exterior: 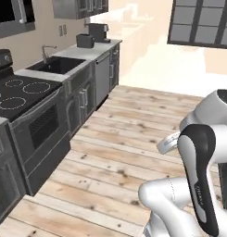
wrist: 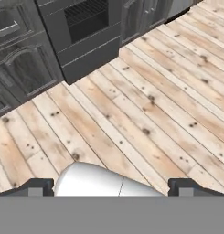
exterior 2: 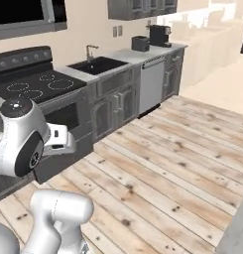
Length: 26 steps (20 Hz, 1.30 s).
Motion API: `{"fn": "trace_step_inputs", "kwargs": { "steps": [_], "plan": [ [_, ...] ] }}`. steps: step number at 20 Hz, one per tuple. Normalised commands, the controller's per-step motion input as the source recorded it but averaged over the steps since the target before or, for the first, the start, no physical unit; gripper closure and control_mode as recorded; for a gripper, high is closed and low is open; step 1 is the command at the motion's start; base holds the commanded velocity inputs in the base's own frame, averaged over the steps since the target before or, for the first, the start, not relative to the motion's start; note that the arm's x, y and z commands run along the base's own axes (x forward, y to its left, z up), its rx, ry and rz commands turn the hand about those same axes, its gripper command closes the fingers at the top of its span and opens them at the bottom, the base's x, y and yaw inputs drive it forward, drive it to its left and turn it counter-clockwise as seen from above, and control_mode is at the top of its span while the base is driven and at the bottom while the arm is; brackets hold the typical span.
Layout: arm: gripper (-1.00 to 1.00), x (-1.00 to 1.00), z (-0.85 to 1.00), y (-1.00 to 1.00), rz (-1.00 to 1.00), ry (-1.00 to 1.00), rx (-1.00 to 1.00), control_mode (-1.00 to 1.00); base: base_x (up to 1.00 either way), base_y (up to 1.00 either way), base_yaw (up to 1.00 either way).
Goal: Place the mayonnaise and ketchup from the counter to the top shelf of the fridge. If the existing items in the fridge are on the top shelf, move them to other shelves.
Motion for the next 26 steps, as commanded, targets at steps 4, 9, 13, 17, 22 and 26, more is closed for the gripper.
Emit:
{"fn": "trace_step_inputs", "kwargs": {
  "steps": [4, 9, 13, 17, 22, 26],
  "plan": [
    [-1.00, 0.00, 0.00, 0.00, 0.00, 0.00, 0.00, 1.00, 0.92, 0.00, 0.77],
    [-1.00, 0.00, 0.00, 0.00, 0.00, 0.00, 0.00, 1.00, 0.95, 0.00, 0.72],
    [-1.00, 0.00, 0.00, 0.00, 0.00, 0.00, 0.00, 1.00, 1.00, 0.18, 0.45],
    [-1.00, 0.00, 0.00, 0.00, 0.00, 0.00, 0.00, 1.00, 1.00, 0.54, 0.42],
    [-1.00, 0.00, 0.00, 0.00, 0.00, 0.00, 0.00, 1.00, 0.84, 0.39, 0.61],
    [-1.00, 0.00, 0.00, 0.00, 0.00, 0.00, 0.00, 1.00, 1.00, 0.23, 0.56]
  ]
}}
